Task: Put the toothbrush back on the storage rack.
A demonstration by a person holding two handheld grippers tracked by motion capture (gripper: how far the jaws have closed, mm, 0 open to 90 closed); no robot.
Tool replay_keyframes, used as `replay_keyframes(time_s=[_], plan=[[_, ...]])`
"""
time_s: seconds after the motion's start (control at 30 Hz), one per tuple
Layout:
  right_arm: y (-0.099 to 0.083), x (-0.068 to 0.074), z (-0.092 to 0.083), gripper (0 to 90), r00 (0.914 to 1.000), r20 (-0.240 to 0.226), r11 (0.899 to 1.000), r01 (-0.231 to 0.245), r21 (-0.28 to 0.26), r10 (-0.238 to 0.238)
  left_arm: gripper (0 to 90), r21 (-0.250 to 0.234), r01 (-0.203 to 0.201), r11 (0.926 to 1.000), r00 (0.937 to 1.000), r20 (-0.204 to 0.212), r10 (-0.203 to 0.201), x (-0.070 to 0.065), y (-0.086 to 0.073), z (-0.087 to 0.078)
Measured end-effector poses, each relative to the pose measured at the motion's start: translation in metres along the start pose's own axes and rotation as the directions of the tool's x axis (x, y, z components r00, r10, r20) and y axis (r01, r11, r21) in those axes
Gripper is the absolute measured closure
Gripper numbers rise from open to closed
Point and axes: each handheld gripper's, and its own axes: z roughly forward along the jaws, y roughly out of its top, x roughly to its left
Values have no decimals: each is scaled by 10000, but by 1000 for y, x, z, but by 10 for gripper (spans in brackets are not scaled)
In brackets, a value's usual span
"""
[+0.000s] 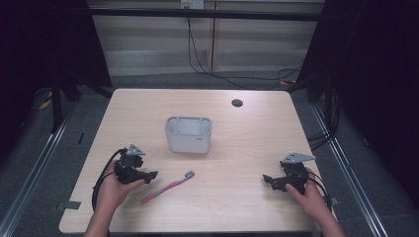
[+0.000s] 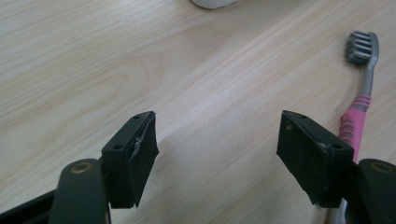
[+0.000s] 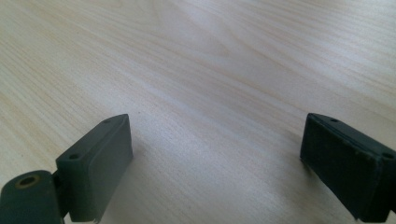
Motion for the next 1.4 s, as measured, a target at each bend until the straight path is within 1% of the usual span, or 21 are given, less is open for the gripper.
replay_keyframes(time_s=[0.17,0.2,0.4,0.43,0.5,0.53,0.57,0.6,0.63,0.77,0.93,1.03,1.1,1.13,1.2,1.23,1.27,1.3,1.33,1.37,1.4], plan=[[0,0,0,85,10000,-37,10000,-5,3,5,322,338,-189,9993,9996,226,182,-4,6,1],[0,0,0,84,10000,-6,10000,-10,36,10,331,499,-324,9982,9991,289,310,-6,9,0],[0,1,0,84,10000,-7,10000,-5,31,5,343,774,-457,9960,9974,598,411,-11,15,-1],[0,0,0,84,10000,-11,10000,23,20,-23,347,861,-570,9947,9957,775,503,-13,16,-1],[0,1,0,84,10000,-9,10000,9,26,-9,351,965,-664,9931,9946,862,581,-15,17,-1],[0,1,0,84,10000,-8,10000,5,31,-5,355,1071,-860,9905,9928,923,762,-16,18,-2],[0,1,0,84,10000,-9,10000,8,29,-8,359,1118,-911,9895,9921,966,804,-19,19,-1],[0,1,0,84,10000,-10,10000,5,31,-5,367,1216,-1143,9860,9892,1058,1016,-23,22,-1],[0,1,0,84,10000,-10,10000,5,31,-5,368,1216,-1143,9860,9892,1058,1016,-23,22,-1],[0,1,0,84,10000,-9,10000,-1,30,1,377,1355,-1476,9797,9833,1272,1305,-34,27,3],[0,1,0,84,10000,-11,10000,3,31,-3,397,1572,-1642,9738,9784,1514,1405,-43,30,7],[0,1,0,84,10000,-10,10000,0,31,0,419,1807,-1932,9644,9730,1618,1646,-49,32,12],[0,1,0,84,10000,-9,10000,-1,32,1,441,1902,-2046,9602,9704,1683,1734,-53,34,15],[0,0,0,84,10000,-13,10000,31,14,-31,457,2009,-2200,9546,9670,1735,1864,-55,35,17],[0,1,0,84,10000,-10,10000,6,29,-6,473,2094,-2319,9499,9634,1846,1945,-59,37,20],[0,1,0,84,10000,-12,10000,7,29,-7,484,2168,-2309,9485,9632,1886,1914,-61,37,21],[0,1,0,84,10000,-12,10000,8,30,-8,495,2255,-2494,9418,9589,1930,2078,-62,38,22],[0,1,0,84,10000,-10,10000,7,29,-7,502,2255,-2494,9418,9589,1930,2078,-62,38,22],[0,1,0,84,10000,-12,10000,7,33,-7,513,2417,-2679,9326,9545,1980,2228,-65,38,25],[0,1,0,84,10000,-12,10000,7,33,-7,529,2417,-2679,9326,9545,1980,2228,-65,38,25],[0,1,0,84,10000,-12,10000,-1,31,1,549,2459,-2794,9282,9520,1969,2344,-68,39,27]])
